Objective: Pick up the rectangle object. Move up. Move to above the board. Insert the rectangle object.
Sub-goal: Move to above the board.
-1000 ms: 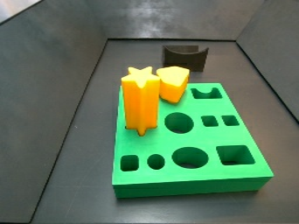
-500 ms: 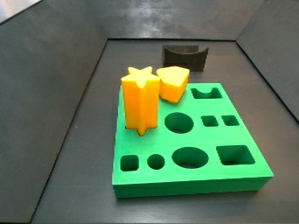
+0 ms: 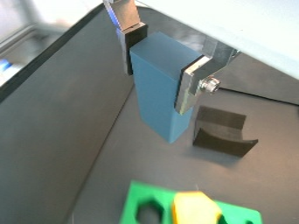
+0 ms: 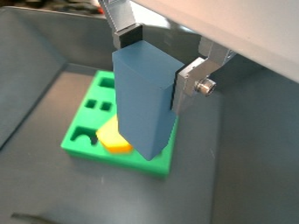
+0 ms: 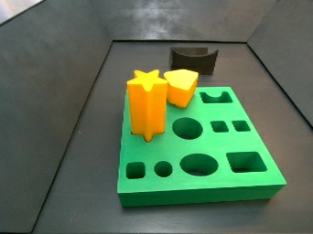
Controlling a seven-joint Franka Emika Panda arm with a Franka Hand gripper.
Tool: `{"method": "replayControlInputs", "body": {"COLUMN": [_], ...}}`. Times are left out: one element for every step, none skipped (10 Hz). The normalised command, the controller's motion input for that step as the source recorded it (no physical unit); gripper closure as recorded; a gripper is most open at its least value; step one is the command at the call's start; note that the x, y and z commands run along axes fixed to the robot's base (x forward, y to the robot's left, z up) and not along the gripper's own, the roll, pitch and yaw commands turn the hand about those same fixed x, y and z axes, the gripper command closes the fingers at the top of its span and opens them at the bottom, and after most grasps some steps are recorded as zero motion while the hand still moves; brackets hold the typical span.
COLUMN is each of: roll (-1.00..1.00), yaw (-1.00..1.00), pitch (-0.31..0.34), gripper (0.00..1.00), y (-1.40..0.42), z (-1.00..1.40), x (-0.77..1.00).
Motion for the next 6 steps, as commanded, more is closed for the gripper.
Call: {"method": "replayControlInputs", "body": {"roll": [-0.05, -0.04, -0.03, -0.02, 0.01, 0.02], "yaw": [1.00, 1.00, 1.00, 0.83, 0.65, 0.36], "pitch": [0.166, 0.192, 0.202, 0.170, 0.138, 0.105], "gripper": [1.00, 1.00, 1.00, 1.00, 1.00, 1.00], "y": [-0.96, -0.57, -0.29, -0.18, -0.13, -0.08], "z": [0.07, 0.06, 0.04, 0.03, 0.03, 0.02], "x": [0.57, 0.37, 0.20, 0.12, 0.09, 0.07]}}
